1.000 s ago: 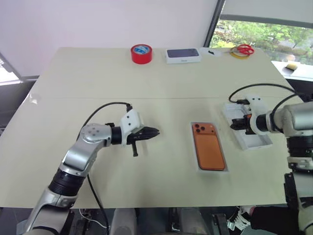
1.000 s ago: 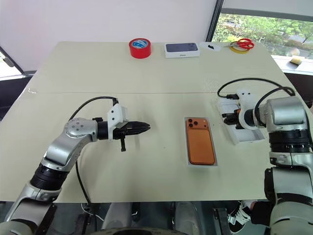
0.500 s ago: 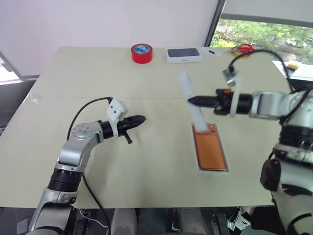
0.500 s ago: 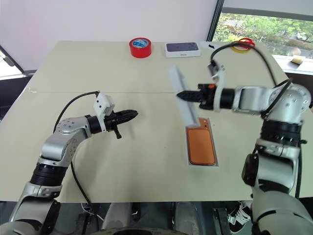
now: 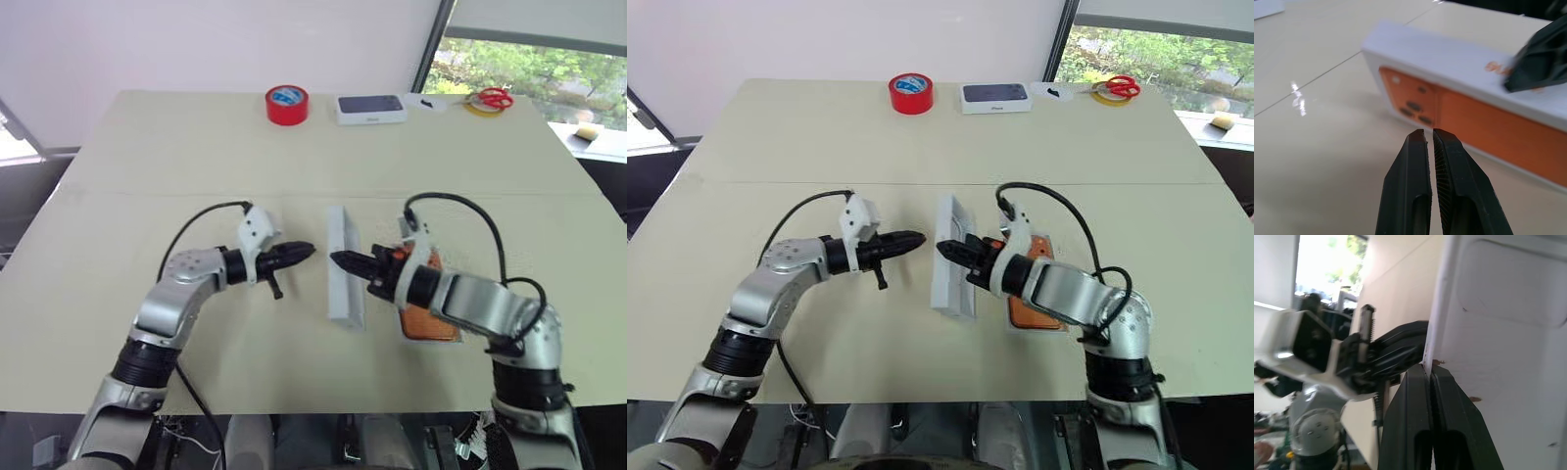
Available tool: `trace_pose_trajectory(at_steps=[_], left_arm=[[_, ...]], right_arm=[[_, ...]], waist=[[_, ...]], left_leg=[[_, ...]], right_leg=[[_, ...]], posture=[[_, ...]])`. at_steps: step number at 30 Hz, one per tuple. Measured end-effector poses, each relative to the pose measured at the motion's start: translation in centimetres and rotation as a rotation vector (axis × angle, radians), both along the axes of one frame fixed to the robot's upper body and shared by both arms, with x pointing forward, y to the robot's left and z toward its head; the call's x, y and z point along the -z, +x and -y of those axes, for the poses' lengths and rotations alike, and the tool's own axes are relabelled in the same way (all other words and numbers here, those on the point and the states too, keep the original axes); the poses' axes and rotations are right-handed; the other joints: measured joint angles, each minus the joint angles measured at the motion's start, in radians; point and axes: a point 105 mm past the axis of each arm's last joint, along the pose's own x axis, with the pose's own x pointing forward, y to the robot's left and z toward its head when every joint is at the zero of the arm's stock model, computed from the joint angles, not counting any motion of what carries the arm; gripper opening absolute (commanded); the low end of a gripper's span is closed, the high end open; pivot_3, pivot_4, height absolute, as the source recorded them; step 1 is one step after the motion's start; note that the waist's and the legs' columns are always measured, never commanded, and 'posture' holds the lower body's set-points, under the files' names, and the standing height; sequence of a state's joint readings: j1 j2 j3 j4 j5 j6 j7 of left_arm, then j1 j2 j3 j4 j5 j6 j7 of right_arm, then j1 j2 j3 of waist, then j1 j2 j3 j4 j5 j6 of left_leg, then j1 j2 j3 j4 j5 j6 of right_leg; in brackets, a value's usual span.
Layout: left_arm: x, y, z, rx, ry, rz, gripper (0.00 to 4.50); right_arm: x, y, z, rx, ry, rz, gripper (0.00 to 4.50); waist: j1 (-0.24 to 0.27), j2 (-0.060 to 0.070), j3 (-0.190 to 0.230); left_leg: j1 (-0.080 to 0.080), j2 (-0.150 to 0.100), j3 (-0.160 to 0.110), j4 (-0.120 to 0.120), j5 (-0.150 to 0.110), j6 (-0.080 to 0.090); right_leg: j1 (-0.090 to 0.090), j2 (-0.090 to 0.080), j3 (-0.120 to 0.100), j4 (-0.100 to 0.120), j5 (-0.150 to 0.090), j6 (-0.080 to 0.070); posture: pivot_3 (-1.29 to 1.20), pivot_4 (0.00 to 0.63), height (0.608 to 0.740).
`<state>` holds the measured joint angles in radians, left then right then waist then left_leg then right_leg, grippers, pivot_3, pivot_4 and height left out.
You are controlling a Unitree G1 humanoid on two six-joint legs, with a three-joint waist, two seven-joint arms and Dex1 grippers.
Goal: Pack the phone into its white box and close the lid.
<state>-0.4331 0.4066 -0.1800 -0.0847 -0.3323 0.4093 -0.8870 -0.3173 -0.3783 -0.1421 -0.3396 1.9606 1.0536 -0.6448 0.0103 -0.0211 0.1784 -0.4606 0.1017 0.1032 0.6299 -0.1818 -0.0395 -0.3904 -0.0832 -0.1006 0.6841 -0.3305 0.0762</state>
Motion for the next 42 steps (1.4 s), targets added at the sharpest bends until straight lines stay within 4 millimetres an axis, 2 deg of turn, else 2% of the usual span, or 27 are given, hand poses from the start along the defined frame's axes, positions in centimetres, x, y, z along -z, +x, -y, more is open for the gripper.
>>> trace_pose_trajectory(at_steps=[1,3,7,12,14,17,19,21,23,26,28,31,35,39,42], left_arm=[[0.1,-0.2,0.5,0.014,-0.001,-0.003,0.3],[0.3,-0.5,1.5,0.045,-0.001,-0.006,0.3],[0.1,-0.9,3.5,0.097,-0.012,-0.001,0.3],[0.7,-1.2,4.8,0.131,0.01,-0.011,0.3],[0.8,-1.2,5.6,0.14,0.011,-0.016,0.3],[1.0,-1.3,7.1,0.163,0.017,-0.018,0.3],[1.3,-1.6,8.0,0.185,0.023,-0.021,0.3],[1.5,-1.7,8.7,0.194,0.013,-0.036,0.3],[1.6,-1.8,9.4,0.205,0.015,-0.042,0.3],[1.2,-1.7,9.7,0.21,0.007,-0.033,0.3],[0.8,-1.4,9.4,0.196,-0.011,-0.037,0.3],[0.7,-0.7,7.9,0.153,-0.007,-0.059,0.3],[1.5,0.3,5.5,0.084,0.063,-0.12,0.3],[2.1,0.8,3.9,0.044,0.127,-0.152,0.3],[2.9,0.5,4.1,0.061,0.206,-0.139,0.3]], right_arm=[[0.0,0.0,0.2,0.003,-0.011,0.006,0.88],[0.1,0.0,0.7,0.014,-0.035,0.005,1.77],[-0.4,0.4,2.0,0.004,-0.142,0.045,3.87],[-2.5,1.4,6.3,0.054,-0.347,0.113,3.87],[-2.8,1.5,7.8,0.071,-0.411,0.111,3.87],[-3.6,2.2,11.3,0.17,-0.528,0.128,3.87],[-3.4,2.5,12.8,0.213,-0.585,0.133,3.87],[-2.8,2.6,13.6,0.226,-0.62,0.137,3.33],[-2.2,2.7,14.2,0.234,-0.654,0.141,2.55],[-2.1,2.8,14.5,0.231,-0.705,0.172,0.93],[-1.9,2.5,14.8,0.217,-0.77,0.202,0.01],[-1.5,1.9,15.3,0.165,-0.936,0.249,0.01],[-0.2,1.4,14.8,0.071,-1.047,0.296,0.01],[0.6,1.2,14.2,0.017,-1.069,0.32,0.01],[1.0,1.1,13.3,-0.011,-1.042,0.332,0.01]], waist=[[-0.002,0.0,0.0],[-0.003,0.001,0.0],[0.0,0.001,0.0],[0.004,0.001,0.0],[0.004,0.001,0.0],[0.004,0.0,0.0],[0.004,0.0,0.0],[0.002,0.001,0.0],[0.002,0.001,0.0],[0.003,0.001,0.0],[0.003,0.001,-0.001],[0.003,0.001,-0.001],[0.002,0.001,-0.001],[0.003,0.001,-0.001],[0.005,0.001,-0.001]], left_leg=[[0.0,0.0,0.0,0.0,0.0,0.0],[0.0,0.0,0.0,-0.001,0.0,0.0],[0.0,0.0,0.001,0.0,0.0,0.0],[0.0,0.0,0.001,0.0,0.0,0.0],[0.0,0.0,0.001,0.001,0.0,0.0],[0.0,0.0,0.002,0.001,0.0,0.001],[0.0,0.0,0.001,0.001,0.0,0.001],[0.0,0.0,0.001,0.001,0.0,0.001],[0.0,0.0,0.002,0.001,0.0,0.001],[0.0,0.0,0.001,0.001,0.0,0.001],[0.0,0.0,0.001,0.001,0.0,0.001],[0.0,0.0,0.001,0.001,0.0,0.001],[0.0,0.0,0.001,0.001,0.0,0.001],[0.0,0.0,0.001,0.001,0.0,0.0],[0.0,0.0,0.001,0.001,0.0,0.0]], right_leg=[[0.0,0.0,0.0,0.0,0.0,0.0],[-0.001,0.001,0.001,0.0,0.0,0.0],[-0.001,0.001,0.001,0.0,0.0,0.0],[-0.001,0.0,0.002,-0.001,0.0,0.0],[-0.001,0.0,0.002,-0.001,0.0,0.0],[-0.001,0.0,0.002,-0.001,0.0,0.0],[-0.001,0.0,0.002,-0.001,0.0,0.0],[-0.001,0.001,0.002,-0.001,0.0,0.0],[-0.001,0.001,0.002,-0.001,0.0,0.0],[-0.001,0.001,0.002,-0.001,0.0,0.0],[-0.001,0.0,0.002,-0.001,0.0,0.0],[-0.001,0.0,0.002,-0.001,0.0,0.0],[-0.001,0.0,0.002,-0.001,0.0,0.0],[-0.001,0.0,0.002,-0.001,0.0,0.0],[-0.001,0.0,0.002,-0.001,0.0,0.0]], posture=[[0.0,0.15,0.73],[0.0,0.15,0.73],[0.0,0.15,0.73],[0.0,0.15,0.73],[0.0,0.15,0.73],[0.0,0.15,0.73],[0.0,0.15,0.73],[0.0,0.15,0.73],[0.0,0.15,0.73],[0.0,0.15,0.73],[0.0,0.15,0.73],[0.0,0.15,0.73],[0.0,0.15,0.73],[0.0,0.15,0.73],[0.0,0.15,0.73]])
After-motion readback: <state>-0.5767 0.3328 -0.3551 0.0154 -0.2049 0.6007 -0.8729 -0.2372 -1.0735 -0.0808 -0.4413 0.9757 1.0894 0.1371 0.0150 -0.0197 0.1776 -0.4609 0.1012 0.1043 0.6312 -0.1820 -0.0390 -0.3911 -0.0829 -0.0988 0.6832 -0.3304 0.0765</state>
